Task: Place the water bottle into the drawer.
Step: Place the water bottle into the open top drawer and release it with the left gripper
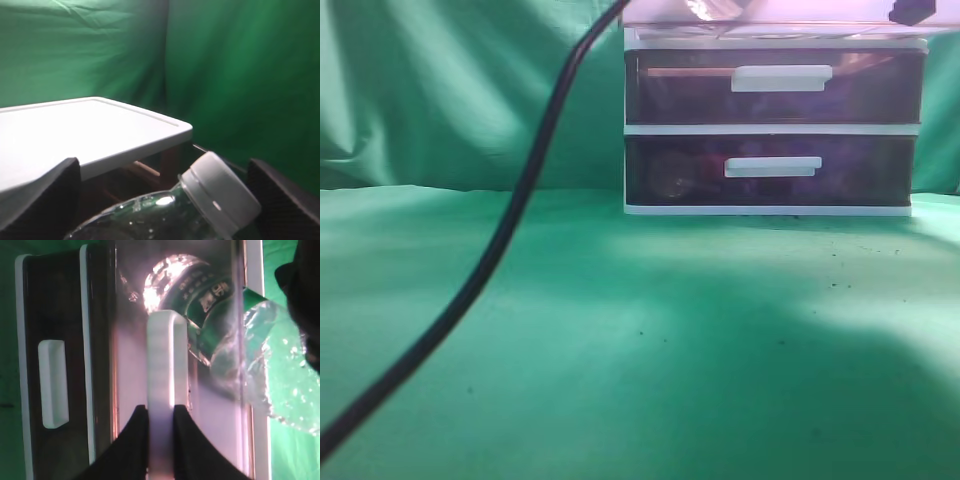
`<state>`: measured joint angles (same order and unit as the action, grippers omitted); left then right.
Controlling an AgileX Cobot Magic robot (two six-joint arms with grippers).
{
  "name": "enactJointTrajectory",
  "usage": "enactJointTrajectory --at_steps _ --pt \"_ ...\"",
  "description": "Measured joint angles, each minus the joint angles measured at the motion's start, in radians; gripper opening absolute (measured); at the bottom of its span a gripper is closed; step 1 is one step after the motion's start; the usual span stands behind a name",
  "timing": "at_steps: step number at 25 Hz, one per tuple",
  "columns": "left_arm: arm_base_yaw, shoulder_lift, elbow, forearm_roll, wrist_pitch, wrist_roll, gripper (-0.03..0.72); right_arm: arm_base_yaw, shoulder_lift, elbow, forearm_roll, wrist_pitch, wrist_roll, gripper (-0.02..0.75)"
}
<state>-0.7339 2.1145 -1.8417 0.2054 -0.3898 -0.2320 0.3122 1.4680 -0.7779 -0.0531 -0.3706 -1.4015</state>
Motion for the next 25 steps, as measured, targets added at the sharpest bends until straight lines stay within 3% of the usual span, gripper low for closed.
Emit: enactJointTrajectory --at_steps 13,16,18,20,23,25 --pt "0.045 0.011 -0.088 0.196 -0.087 -0.119 0.599 0.000 0.000 0.000 0.007 0.009 -0.004 0.108" --pt "0.054 -0.027 -0.089 0.351 0.064 -0.130 0.447 0.000 0.000 0.000 0.007 0.009 -0.004 0.108" --pt "0.048 -0.091 -0.089 0.467 0.286 -0.132 0.253 0.000 0.000 0.000 0.007 0.009 -0.004 0.108" --pt "0.039 -0.160 -0.089 0.517 0.535 -0.130 0.097 0.000 0.000 0.000 0.007 0.005 -0.006 0.108" --pt "0.037 -0.265 -0.090 0.487 0.816 -0.124 0.000 0.000 0.000 0.002 0.009 -0.023 -0.038 0.108" --pt "0.037 -0.332 -0.090 0.411 0.956 -0.073 0.000 0.000 0.000 0.004 0.017 -0.036 -0.069 0.108"
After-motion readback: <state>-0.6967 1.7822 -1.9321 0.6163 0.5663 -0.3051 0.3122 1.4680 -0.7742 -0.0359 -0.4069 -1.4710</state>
